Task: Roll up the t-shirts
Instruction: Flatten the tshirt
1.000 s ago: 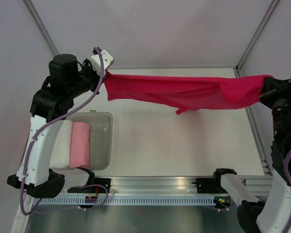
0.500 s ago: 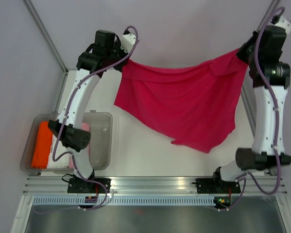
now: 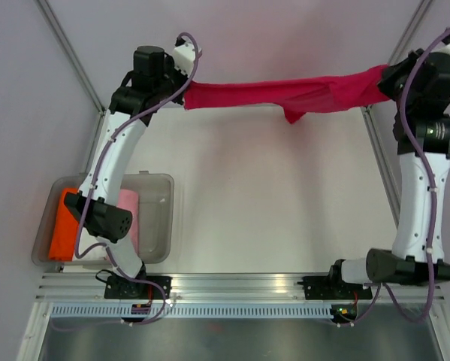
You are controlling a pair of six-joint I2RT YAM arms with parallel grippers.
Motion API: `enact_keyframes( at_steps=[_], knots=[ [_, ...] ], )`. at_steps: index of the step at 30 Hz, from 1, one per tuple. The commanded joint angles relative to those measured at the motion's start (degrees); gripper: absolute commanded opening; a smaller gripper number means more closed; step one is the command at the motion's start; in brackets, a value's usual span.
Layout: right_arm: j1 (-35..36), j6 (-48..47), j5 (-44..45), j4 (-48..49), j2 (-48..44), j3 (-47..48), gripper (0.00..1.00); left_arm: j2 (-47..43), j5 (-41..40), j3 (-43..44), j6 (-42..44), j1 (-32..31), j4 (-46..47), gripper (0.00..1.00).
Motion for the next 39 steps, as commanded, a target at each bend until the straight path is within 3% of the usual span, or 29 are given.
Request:
enact_keyframes(
  at_steps=[1, 2, 8, 12, 14, 17, 19, 24, 27, 31, 39],
  knots=[
    [0.0, -1.2, -0.3, 5.4, -7.9, -17.1, 0.0, -1.7, 5.7, -10.9, 2.4, -0.1, 1.3, 0.02],
    [0.1, -0.7, -0.3, 7.6, -12.1, -27.3, 0.0, -1.9, 6.8, -13.4, 3.4, -0.1, 1.3, 0.02],
    [0.0, 1.8, -0.4, 11.3, -21.3, -56.3, 0.0, -1.3, 12.1, -30.2, 12.7, -1.9, 0.9, 0.04],
    [0.0, 2.9, -2.5, 13.9, -22.6, -67.7, 0.0, -2.7, 13.4, -40.7, 23.3, -6.0, -3.0, 0.49],
    [0.1, 2.9, -2.9, 15.0, -22.3, -70.9, 0.0, -3.7, 13.1, -42.6, 24.5, -6.5, -3.6, 0.57],
    [0.1, 2.3, -2.9, 15.2, -21.3, -71.4, 0.0, -3.3, 8.9, -41.5, 20.4, -6.5, -3.2, 0.57],
    [0.1, 2.0, -3.1, 15.3, -21.1, -70.9, 0.0, -2.7, 5.7, -40.0, 17.3, -6.8, -3.2, 0.49],
    [0.0, 1.5, -2.9, 15.6, -20.5, -69.6, 0.0, -3.3, 0.4, -46.5, 21.4, -11.7, -2.3, 0.39],
    [0.1, 1.1, -2.8, 15.4, -20.2, -69.4, 0.0, -2.7, -4.0, -51.6, 25.4, -14.2, 0.5, 0.43],
    [0.0, 1.2, -2.6, 15.7, -20.0, -70.0, 0.0, 0.4, -7.0, -51.7, 26.0, -14.6, 4.4, 0.51],
    [0.0, 1.2, -2.8, 15.6, -20.0, -70.0, 0.0, 2.9, -5.2, -48.6, 24.5, -14.5, 4.2, 0.41]
  ],
)
